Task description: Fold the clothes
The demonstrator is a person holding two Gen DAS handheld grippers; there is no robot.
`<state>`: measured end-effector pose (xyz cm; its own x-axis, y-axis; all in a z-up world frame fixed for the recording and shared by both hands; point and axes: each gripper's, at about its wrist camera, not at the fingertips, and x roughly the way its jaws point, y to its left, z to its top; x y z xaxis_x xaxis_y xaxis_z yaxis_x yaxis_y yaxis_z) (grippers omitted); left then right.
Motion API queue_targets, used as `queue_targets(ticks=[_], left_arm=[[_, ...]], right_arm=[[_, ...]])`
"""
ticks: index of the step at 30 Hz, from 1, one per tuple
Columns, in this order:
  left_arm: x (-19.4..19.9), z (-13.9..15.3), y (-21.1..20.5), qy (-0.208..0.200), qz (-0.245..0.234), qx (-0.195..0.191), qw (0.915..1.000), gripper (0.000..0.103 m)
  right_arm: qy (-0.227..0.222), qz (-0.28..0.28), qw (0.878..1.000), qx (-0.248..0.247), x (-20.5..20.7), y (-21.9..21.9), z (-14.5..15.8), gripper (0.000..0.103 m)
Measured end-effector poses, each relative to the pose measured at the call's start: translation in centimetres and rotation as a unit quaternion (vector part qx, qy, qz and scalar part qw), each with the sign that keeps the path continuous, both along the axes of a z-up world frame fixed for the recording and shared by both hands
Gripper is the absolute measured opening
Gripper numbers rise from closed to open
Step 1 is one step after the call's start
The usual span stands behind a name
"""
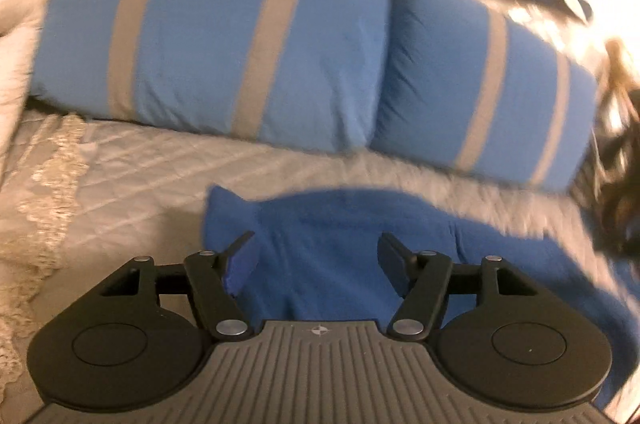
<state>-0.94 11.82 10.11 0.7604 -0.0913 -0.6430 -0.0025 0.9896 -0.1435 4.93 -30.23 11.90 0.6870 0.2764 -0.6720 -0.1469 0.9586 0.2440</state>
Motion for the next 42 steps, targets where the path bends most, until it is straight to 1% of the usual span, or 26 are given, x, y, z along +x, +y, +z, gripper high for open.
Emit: queue_targets(ticks=[3,4,5,6,8,9,10,12,14,19,20,21,23,25,26,27,30,33,35,37,38,40,41,42], left_arm=[[1.3,-4.2,-0.5,0.055,-0.004,0.042,0.9976,0.067],[1.3,-5.0,-0.3,0.055,0.0,0.038,0.9978,0.069],[1.1,-5.5,0.0,0.049,0.004,0.03,0.9984,0.071],[0.9,-6.1,0.3,0.043,0.008,0.021,0.9988,0.071],[0.5,-7.2,0.8,0.03,0.016,0.005,0.9994,0.071],[0.3,-7.8,1.1,0.024,0.019,-0.003,0.9995,0.071],[0.1,-7.9,0.8,0.017,0.024,0.004,0.9996,0.072],[-0.4,-7.9,0.0,0.001,0.033,0.028,0.9991,0.072],[0.0,-7.6,-0.6,-0.002,0.033,0.048,0.9983,0.072],[0.3,-6.8,0.5,0.012,0.033,0.007,0.9994,0.072],[0.1,-6.3,0.4,0.012,0.034,0.01,0.9993,0.072],[0.0,-5.9,0.3,0.01,0.035,0.016,0.9992,0.072],[-0.8,-4.7,-0.5,0.003,0.035,0.048,0.9982,0.072],[-2.1,-2.6,-1.6,-0.009,0.02,0.087,0.996,0.072],[-3.0,-1.5,-2.0,-0.017,0.014,0.092,0.9955,0.072],[-4.0,-0.5,-2.2,-0.025,0.009,0.093,0.9953,0.072],[-7.1,1.9,-2.9,-0.024,-0.005,0.048,0.9986,0.074],[-8.8,3.0,-4.3,0.024,-0.027,0.042,0.9985,0.074],[-9.3,3.2,-5.0,0.065,-0.038,0.048,0.996,0.074],[-9.2,3.0,-5.1,0.113,-0.028,0.049,0.992,0.074],[-8.7,2.3,-5.0,0.139,-0.022,0.044,0.989,0.075],[-7.4,0.6,-4.6,0.195,-0.012,0.033,0.9802,0.075],[-6.8,-0.2,-4.4,0.222,-0.007,0.027,0.9746,0.076],[-5.8,-2.0,-4.0,0.256,-0.006,0.013,0.9666,0.077]], right_arm=[[-0.005,0.04,0.998,-0.044,0.0,1.9,-2.2,0.103],[-0.007,0.054,0.997,-0.06,0.0,2.6,-3.0,0.103],[0.002,0.057,0.996,-0.072,0.3,2.8,-4.2,0.103],[0.014,0.056,0.995,-0.082,0.7,2.9,-5.5,0.103],[0.028,0.046,0.997,-0.059,0.9,2.2,-8.2,0.103],[0.012,0.042,0.998,-0.051,0.5,1.8,-8.9,0.103],[-0.006,0.039,0.998,-0.052,-0.1,1.8,-9.2,0.103],[-0.023,0.037,0.996,-0.08,-0.7,2.8,-9.2,0.103],[-0.022,0.036,0.995,-0.09,-0.7,3.2,-9.2,0.103],[-0.01,0.034,0.995,-0.089,-0.1,3.2,-8.8,0.103],[-0.005,0.034,0.995,-0.095,0.0,3.4,-8.4,0.103],[-0.007,0.036,0.994,-0.105,-0.3,3.6,-7.9,0.103],[-0.014,0.042,0.991,-0.125,-0.8,4.0,-6.9,0.103],[-0.026,0.045,0.988,-0.144,-2.0,4.5,-5.2,0.103],[-0.032,0.047,0.986,-0.154,-2.6,4.8,-4.3,0.103],[-0.035,0.046,0.986,-0.154,-3.4,4.9,-3.4,0.103],[-0.034,0.052,0.989,-0.131,-6.1,5.1,-0.7,0.103],[-0.002,0.068,0.985,-0.157,-8.4,6.4,0.7,0.103],[0.039,0.072,0.982,-0.169,-9.3,7.0,1.0,0.103],[0.089,0.07,0.978,-0.173,-9.6,7.3,1.1,0.103],[0.121,0.065,0.976,-0.169,-9.4,7.2,0.9,0.103],[0.182,0.053,0.97,-0.155,-8.8,6.9,0.4,0.103],[0.214,0.051,0.965,-0.145,-8.2,6.8,-0.6,0.103],[0.247,0.051,0.958,-0.136,-7.6,6.6,-1.8,0.103]])
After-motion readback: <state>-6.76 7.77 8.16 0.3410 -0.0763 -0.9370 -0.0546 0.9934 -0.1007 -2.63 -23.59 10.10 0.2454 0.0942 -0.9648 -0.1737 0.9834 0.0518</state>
